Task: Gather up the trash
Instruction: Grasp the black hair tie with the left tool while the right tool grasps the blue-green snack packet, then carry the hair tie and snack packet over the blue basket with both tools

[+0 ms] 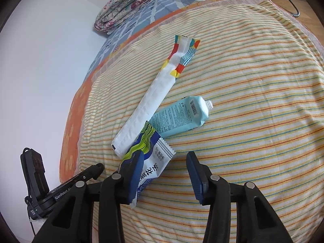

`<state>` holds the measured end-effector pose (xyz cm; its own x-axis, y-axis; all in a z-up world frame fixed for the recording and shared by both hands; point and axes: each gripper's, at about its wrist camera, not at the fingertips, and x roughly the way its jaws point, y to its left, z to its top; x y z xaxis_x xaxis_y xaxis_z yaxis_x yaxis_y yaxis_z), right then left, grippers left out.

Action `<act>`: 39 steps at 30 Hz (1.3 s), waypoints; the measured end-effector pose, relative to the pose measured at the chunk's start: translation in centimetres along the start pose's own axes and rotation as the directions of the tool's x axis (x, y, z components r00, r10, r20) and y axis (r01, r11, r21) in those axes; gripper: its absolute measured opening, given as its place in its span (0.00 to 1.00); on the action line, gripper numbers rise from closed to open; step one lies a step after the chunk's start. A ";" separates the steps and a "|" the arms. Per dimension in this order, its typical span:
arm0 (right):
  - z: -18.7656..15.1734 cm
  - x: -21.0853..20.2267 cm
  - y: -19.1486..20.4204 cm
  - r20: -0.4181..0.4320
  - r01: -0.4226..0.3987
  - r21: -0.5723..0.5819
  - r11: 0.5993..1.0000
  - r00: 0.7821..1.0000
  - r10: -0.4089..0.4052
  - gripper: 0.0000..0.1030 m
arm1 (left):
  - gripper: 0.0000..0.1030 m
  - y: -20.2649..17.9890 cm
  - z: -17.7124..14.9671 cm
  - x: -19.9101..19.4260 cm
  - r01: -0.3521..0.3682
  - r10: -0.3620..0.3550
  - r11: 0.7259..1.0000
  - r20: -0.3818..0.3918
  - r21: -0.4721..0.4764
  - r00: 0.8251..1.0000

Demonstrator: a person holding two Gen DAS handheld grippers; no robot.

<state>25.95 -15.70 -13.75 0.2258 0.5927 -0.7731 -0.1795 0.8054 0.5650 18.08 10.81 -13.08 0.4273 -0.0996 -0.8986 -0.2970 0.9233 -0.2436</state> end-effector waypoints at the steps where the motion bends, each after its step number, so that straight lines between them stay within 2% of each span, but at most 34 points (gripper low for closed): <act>1: 0.0 0.1 0.0 -0.002 -0.002 0.001 1.000 1.000 0.002 0.42 | 0.05 0.0 0.0 0.0 -0.003 0.003 1.000 0.002 0.004 1.000; 5: 0.2 0.3 0.5 -0.003 -0.005 -0.009 1.000 1.000 0.005 0.34 | 0.04 -0.1 -0.1 -0.1 -0.009 0.009 1.000 0.008 0.015 1.000; 13: -0.5 -0.4 0.6 0.011 -0.006 -0.035 0.999 1.000 0.006 0.10 | 0.03 -0.2 0.0 -0.6 -0.012 0.012 1.000 0.030 0.018 0.999; 25: -1.2 -3.3 3.4 0.077 0.016 -0.156 0.988 0.997 -0.004 0.02 | 0.03 -0.6 0.0 -2.4 -0.015 0.013 0.999 0.077 0.037 0.997; 31: -2.2 -5.4 6.1 0.111 0.053 -0.289 0.956 0.994 -0.022 0.00 | 0.03 -1.1 -0.6 -3.6 -0.020 0.014 0.998 0.105 0.056 0.994; 39: -3.9 -8.0 7.3 0.140 0.076 -0.357 0.931 0.990 -0.027 0.00 | 0.03 -2.6 -2.1 -5.2 -0.020 0.006 0.993 0.127 0.112 0.992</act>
<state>19.12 -14.59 -4.57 0.3625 0.5667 -0.7399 -0.4918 0.7907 0.3646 14.84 8.14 -8.57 0.5308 -0.0464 -0.8462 -0.2077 0.9609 -0.1830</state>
